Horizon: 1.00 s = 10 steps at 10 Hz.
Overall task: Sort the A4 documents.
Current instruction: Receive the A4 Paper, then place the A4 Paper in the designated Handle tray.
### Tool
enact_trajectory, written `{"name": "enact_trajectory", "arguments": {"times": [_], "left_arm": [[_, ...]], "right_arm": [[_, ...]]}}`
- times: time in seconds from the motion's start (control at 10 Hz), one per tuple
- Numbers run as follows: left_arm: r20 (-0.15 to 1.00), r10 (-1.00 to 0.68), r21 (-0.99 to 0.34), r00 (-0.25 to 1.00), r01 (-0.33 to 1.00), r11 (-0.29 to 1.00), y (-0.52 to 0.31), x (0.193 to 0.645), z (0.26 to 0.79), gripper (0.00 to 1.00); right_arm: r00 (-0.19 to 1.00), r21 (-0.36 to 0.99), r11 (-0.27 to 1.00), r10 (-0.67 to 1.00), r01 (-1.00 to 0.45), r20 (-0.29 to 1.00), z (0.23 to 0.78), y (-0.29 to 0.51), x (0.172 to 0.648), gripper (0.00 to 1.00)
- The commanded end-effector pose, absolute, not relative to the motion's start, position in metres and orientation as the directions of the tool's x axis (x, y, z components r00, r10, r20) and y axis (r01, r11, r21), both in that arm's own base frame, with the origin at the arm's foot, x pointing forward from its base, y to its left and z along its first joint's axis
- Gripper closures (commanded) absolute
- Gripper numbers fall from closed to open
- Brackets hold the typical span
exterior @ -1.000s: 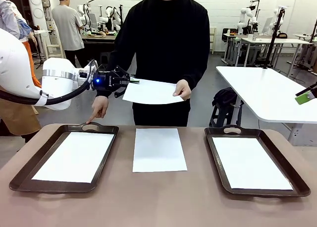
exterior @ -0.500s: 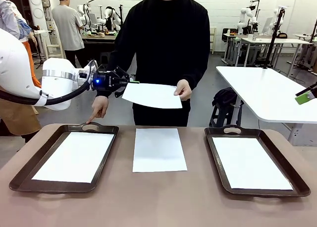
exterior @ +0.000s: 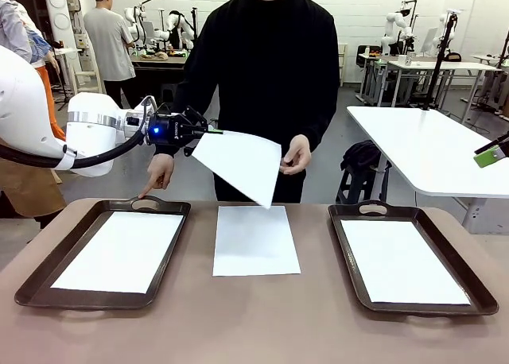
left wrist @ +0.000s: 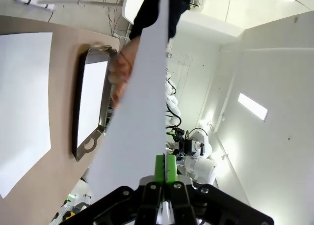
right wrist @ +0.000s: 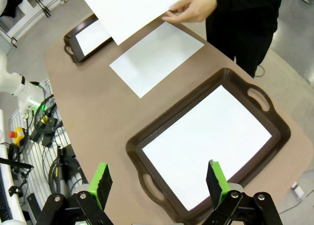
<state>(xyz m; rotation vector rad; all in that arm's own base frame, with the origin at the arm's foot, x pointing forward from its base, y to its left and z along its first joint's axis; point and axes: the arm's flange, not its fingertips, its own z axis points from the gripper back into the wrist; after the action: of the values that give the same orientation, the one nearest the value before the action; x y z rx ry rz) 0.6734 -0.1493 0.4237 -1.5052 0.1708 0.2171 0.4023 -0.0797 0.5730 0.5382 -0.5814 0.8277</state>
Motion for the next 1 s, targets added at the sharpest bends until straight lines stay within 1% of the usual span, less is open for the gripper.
{"name": "enact_trajectory", "arguments": {"times": [0.0, 0.9], "left_arm": [[-0.252, 0.037, -0.966, 0.967, -0.253, 0.049, -0.1495, 0.6739, 0.4236, 1.0], [-0.252, 0.037, -0.966, 0.967, -0.253, 0.049, -0.1495, 0.6739, 0.4236, 1.0]], "right_arm": [[0.542, 0.212, 0.565, 0.517, -0.797, 0.662, 0.5719, -0.0794, 0.4028, 0.0], [0.542, 0.212, 0.565, 0.517, -0.797, 0.662, 0.5719, -0.0794, 0.4028, 0.0]]}}
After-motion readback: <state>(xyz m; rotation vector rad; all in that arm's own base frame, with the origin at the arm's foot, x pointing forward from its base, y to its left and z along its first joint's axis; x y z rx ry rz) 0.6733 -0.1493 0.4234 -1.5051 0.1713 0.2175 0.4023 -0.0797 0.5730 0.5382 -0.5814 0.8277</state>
